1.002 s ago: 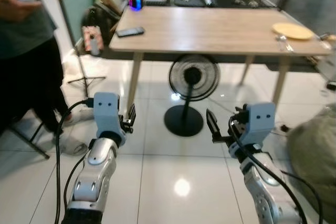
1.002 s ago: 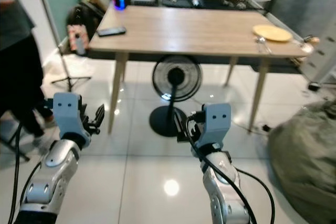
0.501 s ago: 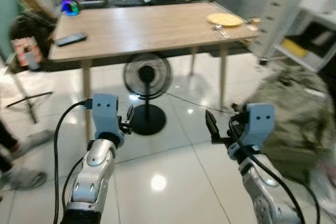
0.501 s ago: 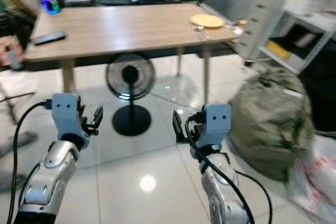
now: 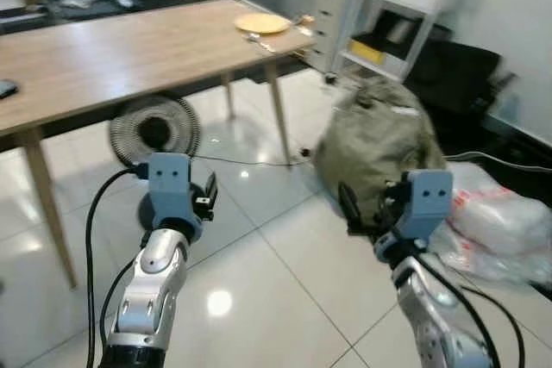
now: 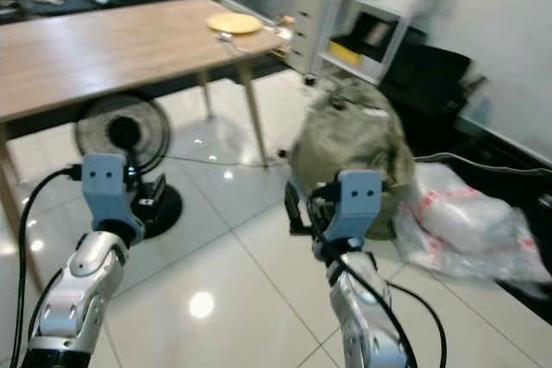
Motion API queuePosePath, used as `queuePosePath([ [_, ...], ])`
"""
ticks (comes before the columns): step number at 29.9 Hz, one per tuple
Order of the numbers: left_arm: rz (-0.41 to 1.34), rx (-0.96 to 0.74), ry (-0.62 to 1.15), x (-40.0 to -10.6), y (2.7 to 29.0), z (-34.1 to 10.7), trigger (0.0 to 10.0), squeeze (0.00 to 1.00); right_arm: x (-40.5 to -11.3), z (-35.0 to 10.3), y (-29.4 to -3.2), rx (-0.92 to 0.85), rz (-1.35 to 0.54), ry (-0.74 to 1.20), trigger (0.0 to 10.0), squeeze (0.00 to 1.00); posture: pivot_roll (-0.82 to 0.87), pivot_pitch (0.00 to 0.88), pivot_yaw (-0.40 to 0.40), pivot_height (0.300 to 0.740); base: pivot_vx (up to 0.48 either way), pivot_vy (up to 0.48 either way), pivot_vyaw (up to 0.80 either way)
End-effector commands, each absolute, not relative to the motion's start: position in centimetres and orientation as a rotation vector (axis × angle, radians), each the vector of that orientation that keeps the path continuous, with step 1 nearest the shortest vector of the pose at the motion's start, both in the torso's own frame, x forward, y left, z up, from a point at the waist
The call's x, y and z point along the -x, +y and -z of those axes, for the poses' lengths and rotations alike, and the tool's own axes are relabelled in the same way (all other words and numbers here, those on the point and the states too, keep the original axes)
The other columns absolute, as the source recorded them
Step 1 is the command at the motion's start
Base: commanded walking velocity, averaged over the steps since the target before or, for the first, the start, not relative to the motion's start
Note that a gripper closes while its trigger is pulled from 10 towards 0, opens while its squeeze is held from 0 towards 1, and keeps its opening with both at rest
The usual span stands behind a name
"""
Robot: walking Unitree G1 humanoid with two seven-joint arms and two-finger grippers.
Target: Setting the table
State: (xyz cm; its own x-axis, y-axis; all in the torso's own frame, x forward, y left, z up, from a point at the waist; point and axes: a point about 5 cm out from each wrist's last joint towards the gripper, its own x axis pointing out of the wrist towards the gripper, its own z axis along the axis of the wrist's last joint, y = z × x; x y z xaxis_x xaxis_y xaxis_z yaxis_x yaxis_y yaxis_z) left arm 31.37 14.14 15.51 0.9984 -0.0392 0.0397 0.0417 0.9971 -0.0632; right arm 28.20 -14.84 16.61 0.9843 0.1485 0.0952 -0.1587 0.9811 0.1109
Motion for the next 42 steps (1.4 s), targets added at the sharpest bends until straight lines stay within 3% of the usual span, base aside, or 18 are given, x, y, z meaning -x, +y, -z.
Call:
queuePosePath([
  [1, 0.039, 0.065, -0.015, -31.3, 14.1, -15.1, 10.0, 0.00, -28.1, -16.1, -15.1, -0.121, -0.143, -0.063, 10.0, 0.00, -0.10, 0.000, 0.065, 0.740, 0.000, 0.000, -0.80],
  [9, 0.039, 0.065, -0.015, -31.3, 14.1, -15.1, 10.0, 0.00, -28.1, -16.1, -15.2, -0.127, -0.140, -0.062, 10.0, 0.00, -0.10, 0.000, 0.065, 0.740, 0.000, 0.000, -0.80],
  [14, -0.035, -0.071, -0.055, -31.9, 15.6, -16.1, 10.0, 0.00, -29.2, -17.4, -14.6, -0.183, -0.122, -0.131, 10.0, 0.00, -0.08, 0.000, 0.080, 0.740, 0.480, 0.000, 0.00],
  [42, -0.011, -0.072, -0.061, -32.1, 15.2, -16.2, 10.0, 0.00, -29.6, -17.4, -14.3, -0.157, -0.136, -0.148, 10.0, 0.00, -0.07, 0.000, 0.085, 0.740, 0.480, 0.000, 0.00],
])
